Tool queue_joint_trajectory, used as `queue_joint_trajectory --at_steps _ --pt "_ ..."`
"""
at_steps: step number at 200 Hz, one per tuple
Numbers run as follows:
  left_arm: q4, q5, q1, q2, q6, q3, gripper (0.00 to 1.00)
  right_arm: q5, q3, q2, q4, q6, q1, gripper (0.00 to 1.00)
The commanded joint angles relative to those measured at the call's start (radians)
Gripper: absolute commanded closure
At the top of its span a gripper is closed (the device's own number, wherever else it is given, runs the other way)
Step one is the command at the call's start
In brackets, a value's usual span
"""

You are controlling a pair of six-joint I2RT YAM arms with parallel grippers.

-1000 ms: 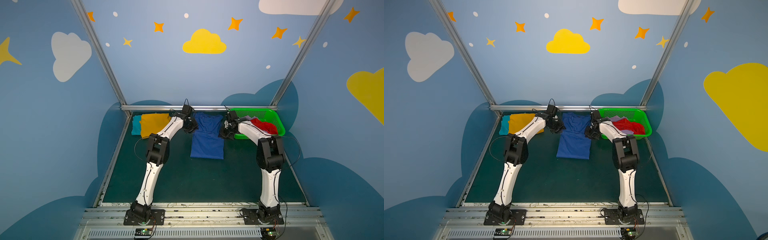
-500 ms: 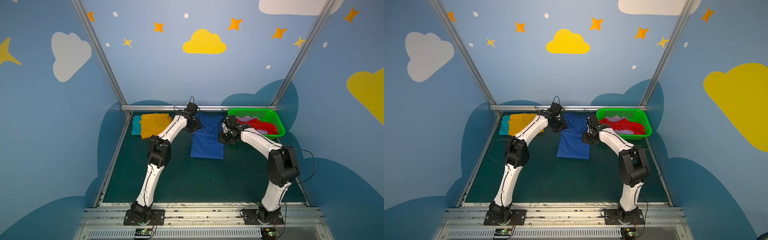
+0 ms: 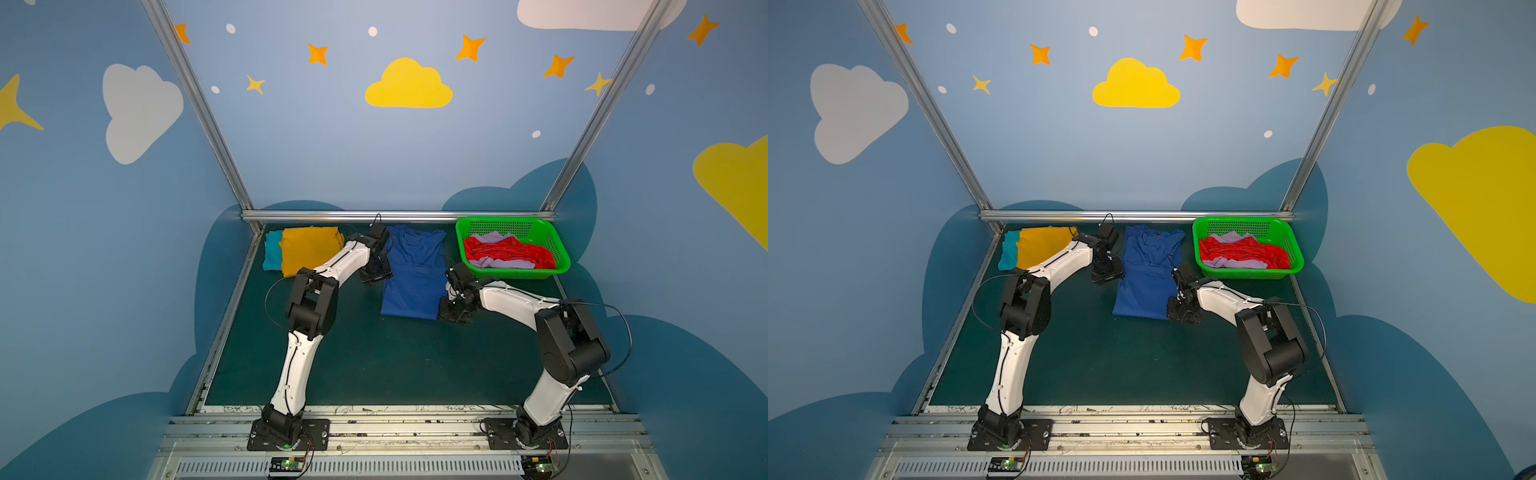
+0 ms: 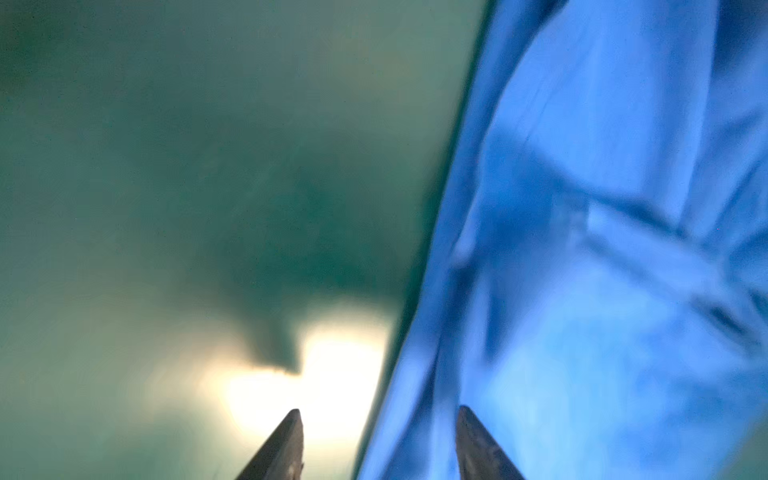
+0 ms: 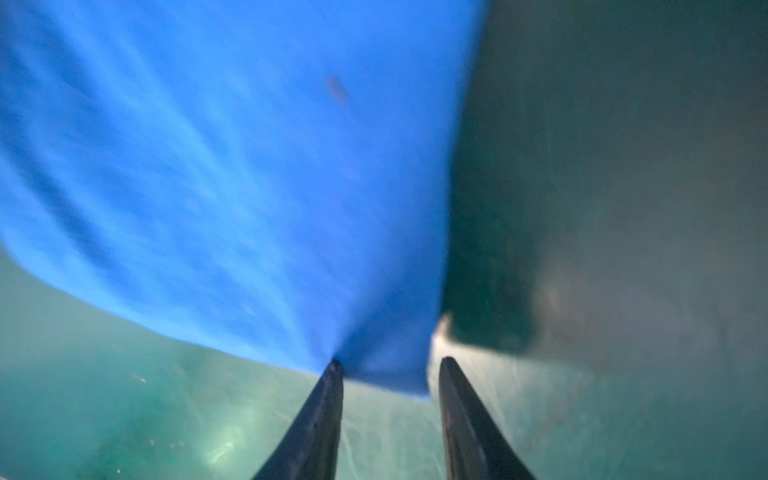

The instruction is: Fold and stack the t-shirts

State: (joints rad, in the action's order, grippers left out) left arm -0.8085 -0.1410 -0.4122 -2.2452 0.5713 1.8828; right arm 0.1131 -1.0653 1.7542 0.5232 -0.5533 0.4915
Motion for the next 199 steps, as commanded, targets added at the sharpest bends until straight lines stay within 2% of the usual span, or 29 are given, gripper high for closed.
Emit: queue_joint_trajectory --at_steps 1,25,35,45,58,71,79,94,111,138,179,199 --pt "0.074 0.002 0.001 0.135 0.028 -0.130 0.39 -0.014 0.028 -0.014 -0.004 -0.041 0.000 0.67" --pt "0.170 -0.061 -0.009 0.247 0.056 -0.312 0.45 -0.046 0.062 -0.027 0.003 -0.054 0.001 0.76" --pt "0.189 -0.064 -0.020 0.267 0.063 -0.363 0.45 -0.054 0.076 -0.042 0.002 -0.053 0.000 0.76" --pt "0.211 -0.111 -0.032 0.278 0.071 -0.411 0.45 -0.059 0.083 -0.060 0.007 -0.047 -0.001 0.76" --pt "0.249 -0.149 -0.047 0.291 0.091 -0.474 0.43 -0.063 0.098 -0.100 0.001 -0.039 0.001 0.72" --pt "0.304 -0.187 -0.057 0.310 0.113 -0.542 0.42 -0.048 0.127 -0.146 -0.037 -0.036 0.001 0.62" --pt "0.337 -0.216 -0.063 0.321 0.129 -0.579 0.41 -0.017 0.145 -0.168 -0.080 -0.031 0.002 0.54" --pt "0.395 -0.252 -0.071 0.331 0.151 -0.632 0.39 0.066 0.166 -0.177 -0.164 -0.020 -0.002 0.48" --pt "0.438 -0.279 -0.073 0.329 0.166 -0.668 0.38 0.131 0.145 -0.132 -0.206 -0.029 -0.004 0.48" --pt "0.458 -0.279 -0.073 0.311 0.174 -0.691 0.37 0.155 0.118 -0.047 -0.240 -0.072 -0.012 0.49" --pt "0.473 -0.296 -0.073 0.270 0.187 -0.712 0.49 0.138 0.114 0.014 -0.257 -0.109 -0.025 0.57" --pt "0.480 -0.301 -0.073 0.237 0.196 -0.699 0.66 0.135 0.135 0.020 -0.278 -0.123 -0.033 0.63"
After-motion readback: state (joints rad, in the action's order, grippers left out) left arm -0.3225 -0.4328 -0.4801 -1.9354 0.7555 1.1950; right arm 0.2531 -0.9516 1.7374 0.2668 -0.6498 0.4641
